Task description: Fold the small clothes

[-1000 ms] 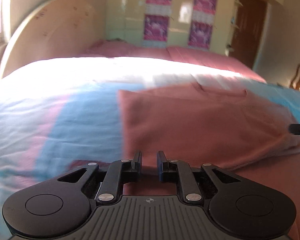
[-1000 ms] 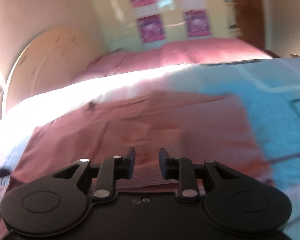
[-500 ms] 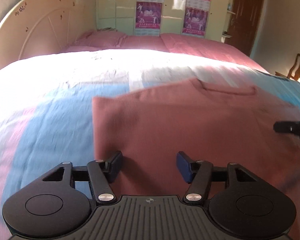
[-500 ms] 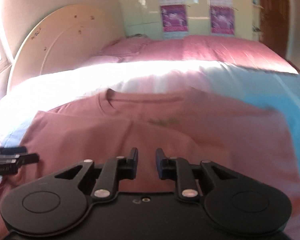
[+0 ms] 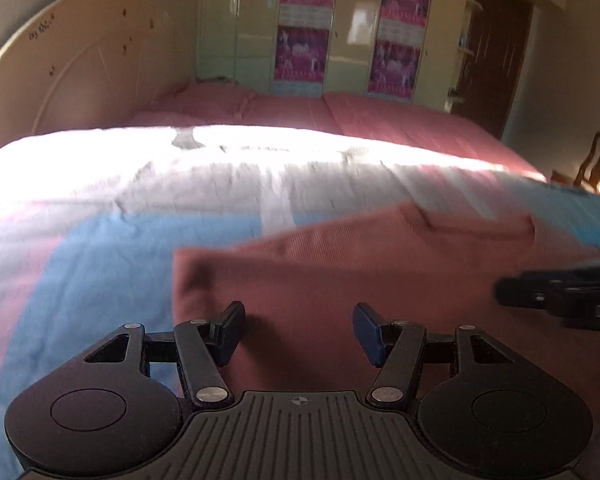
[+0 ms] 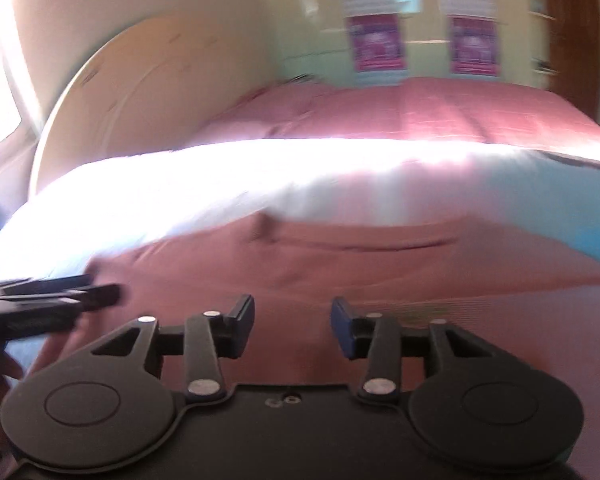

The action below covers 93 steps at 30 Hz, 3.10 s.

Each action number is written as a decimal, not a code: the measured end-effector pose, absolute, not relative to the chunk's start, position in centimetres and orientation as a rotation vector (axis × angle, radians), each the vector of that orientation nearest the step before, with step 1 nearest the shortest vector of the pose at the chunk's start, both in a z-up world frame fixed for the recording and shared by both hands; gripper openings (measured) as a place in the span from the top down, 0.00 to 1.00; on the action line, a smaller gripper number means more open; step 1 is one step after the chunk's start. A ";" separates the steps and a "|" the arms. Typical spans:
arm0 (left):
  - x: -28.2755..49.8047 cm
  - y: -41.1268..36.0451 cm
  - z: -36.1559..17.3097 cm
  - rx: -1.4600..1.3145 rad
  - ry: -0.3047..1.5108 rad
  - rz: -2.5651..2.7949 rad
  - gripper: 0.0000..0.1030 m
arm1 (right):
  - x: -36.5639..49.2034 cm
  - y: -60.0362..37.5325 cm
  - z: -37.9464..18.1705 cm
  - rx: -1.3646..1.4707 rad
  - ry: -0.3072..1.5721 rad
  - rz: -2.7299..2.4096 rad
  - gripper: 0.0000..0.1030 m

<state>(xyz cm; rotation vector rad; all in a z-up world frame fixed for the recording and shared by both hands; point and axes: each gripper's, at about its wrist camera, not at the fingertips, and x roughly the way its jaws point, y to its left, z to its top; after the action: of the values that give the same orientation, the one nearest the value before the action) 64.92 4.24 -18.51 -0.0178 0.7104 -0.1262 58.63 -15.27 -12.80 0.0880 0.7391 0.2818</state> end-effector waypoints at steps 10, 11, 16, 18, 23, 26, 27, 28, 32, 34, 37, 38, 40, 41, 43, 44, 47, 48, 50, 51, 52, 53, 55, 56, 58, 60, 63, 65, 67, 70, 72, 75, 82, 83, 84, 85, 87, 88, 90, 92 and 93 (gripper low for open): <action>59.3 3.9 -17.7 0.120 0.669 -0.137 0.38 | 53.6 -19.5 -12.8 0.015 0.733 0.194 0.72; 58.8 3.3 -17.4 0.110 0.665 -0.162 0.38 | 53.0 -20.1 -12.2 0.029 0.711 0.174 0.71; 55.9 4.1 -18.6 0.080 0.684 -0.127 0.36 | 48.7 -24.6 -13.3 0.015 0.766 0.080 0.78; 55.1 4.7 -18.0 0.064 0.685 -0.110 0.36 | 47.2 -26.0 -13.1 0.055 0.765 0.064 0.79; 53.5 1.8 -16.2 0.026 0.634 -0.181 0.36 | 45.9 -23.9 -10.6 0.086 0.691 0.096 0.73; 54.0 -1.4 -16.6 0.034 0.648 -0.237 0.36 | 46.0 -20.4 -11.2 0.044 0.708 0.169 0.74; 54.3 -2.1 -17.0 0.030 0.660 -0.255 0.36 | 46.0 -19.5 -11.7 0.027 0.725 0.174 0.73; 54.7 -2.7 -17.6 0.029 0.690 -0.271 0.36 | 46.0 -19.0 -12.3 0.013 0.752 0.174 0.73; 53.9 -2.1 -18.1 0.112 0.704 -0.246 0.36 | 44.9 -19.5 -12.8 -0.023 0.770 0.157 0.76; 53.3 0.2 -18.1 0.112 0.700 -0.208 0.36 | 44.8 -21.1 -12.1 0.006 0.771 0.128 0.94; 52.6 3.1 -18.0 0.085 0.701 -0.154 0.36 | 45.1 -22.7 -12.2 0.053 0.796 0.128 1.00; 52.5 3.7 -17.8 0.076 0.700 -0.142 0.36 | 45.0 -22.4 -12.1 0.036 0.800 0.130 1.00; 52.9 4.6 -17.9 0.073 0.708 -0.136 0.36 | 44.5 -21.9 -11.5 0.009 0.764 0.123 0.85; 52.7 4.8 -18.0 0.077 0.706 -0.132 0.36 | 44.5 -21.8 -11.2 0.007 0.734 0.095 0.64; 52.8 4.9 -18.1 0.071 0.706 -0.131 0.36 | 44.6 -22.3 -11.5 0.008 0.743 0.038 0.67; 52.7 4.9 -18.0 0.068 0.706 -0.125 0.36 | 45.0 -22.7 -12.3 0.014 0.790 0.012 0.67; 51.6 5.2 -17.8 0.054 0.671 -0.105 0.36 | 44.9 -23.6 -12.1 0.051 0.785 0.019 0.70; 51.6 5.3 -18.0 0.050 0.675 -0.105 0.36 | 44.5 -23.5 -11.7 0.042 0.761 0.017 0.70; 51.3 5.5 -18.7 0.053 0.705 -0.108 0.36 | 44.6 -23.7 -12.2 0.013 0.787 0.000 0.71; 51.3 5.3 -18.7 0.064 0.703 -0.106 0.36 | 44.9 -24.0 -12.9 0.016 0.827 -0.005 0.71; 51.3 5.3 -18.6 0.067 0.707 -0.104 0.36 | 45.0 -24.1 -13.1 0.017 0.818 0.004 0.71; 51.4 5.3 -18.4 0.059 0.712 -0.103 0.36 | 44.9 -24.2 -12.9 0.013 0.820 0.008 0.70; 51.4 5.5 -17.9 0.042 0.707 -0.103 0.36 | 44.7 -24.3 -12.5 0.023 0.810 0.012 0.70; 51.2 5.7 -17.7 0.038 0.702 -0.102 0.36 | 44.5 -24.5 -12.2 0.040 0.797 0.010 0.69; 50.4 6.1 -17.5 0.049 0.708 -0.089 0.35 | 44.0 -25.4 -11.6 0.077 0.777 0.014 0.68; 49.4 6.6 -17.5 0.063 0.734 -0.077 0.14 | 43.2 -26.8 -11.2 0.116 0.776 0.014 0.68; 46.8 7.4 -17.7 0.084 0.748 -0.053 0.09 | 41.3 -29.5 -10.5 0.166 0.767 0.004 0.66; 45.1 8.1 -17.6 0.084 0.768 -0.045 0.09 | 39.8 -31.6 -10.1 0.189 0.767 -0.014 0.66; 43.4 8.5 -17.4 0.039 0.787 -0.059 0.09 | 38.0 -34.0 -9.9 0.225 0.775 -0.022 0.64; 40.7 9.4 -17.4 -0.049 0.817 -0.088 0.20 | 34.8 -37.4 -9.9 0.290 0.792 -0.038 0.60; 39.3 9.8 -17.7 -0.091 0.848 -0.082 0.34 | 32.6 -39.4 -10.3 0.338 0.815 -0.041 0.60; 36.8 10.4 -17.9 -0.176 0.877 -0.095 0.34 | 29.4 -41.8 -11.2 0.426 0.847 -0.019 0.59; 31.5 13.0 -18.7 -0.444 0.897 -0.176 0.34 | 22.6 -43.3 -14.0 0.682 0.900 0.148 0.59; 30.8 13.2 -18.9 -0.478 0.895 -0.185 0.34 | 21.7 -43.2 -14.2 0.711 0.898 0.169 0.59; 30.1 13.5 -19.1 -0.507 0.894 -0.194 0.34 | 20.9 -43.0 -14.4 0.737 0.899 0.188 0.59; 29.3 13.7 -19.4 -0.534 0.888 -0.202 0.34 | 20.2 -42.9 -14.5 0.754 0.904 0.206 0.59; 28.0 14.0 -19.9 -0.583 0.869 -0.214 0.34 | 19.1 -42.2 -14.5 0.754 0.900 0.233 0.59; 27.5 14.2 -20.2 -0.622 0.857 -0.218 0.34 | 18.7 -42.1 -14.5 0.759 0.899 0.236 0.60; 27.0 14.5 -20.9 -0.693 0.843 -0.236 0.34 | 18.3 -42.0 -14.6 0.791 0.907 0.260 0.64; 26.5 14.4 -21.4 -0.723 0.830 -0.243 0.34 | 18.3 -41.8 -14.7 0.801 0.912 0.278 0.70; 26.4 14.3 -21.5 -0.730 0.826 -0.244 0.35 | 18.4 -41.7 -14.8 0.803 0.913 0.285 0.72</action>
<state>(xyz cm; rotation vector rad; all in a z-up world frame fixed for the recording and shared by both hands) 26.40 14.35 -21.49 -0.7305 0.8262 -0.2441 18.35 -41.74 -14.78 0.8032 0.9130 0.2848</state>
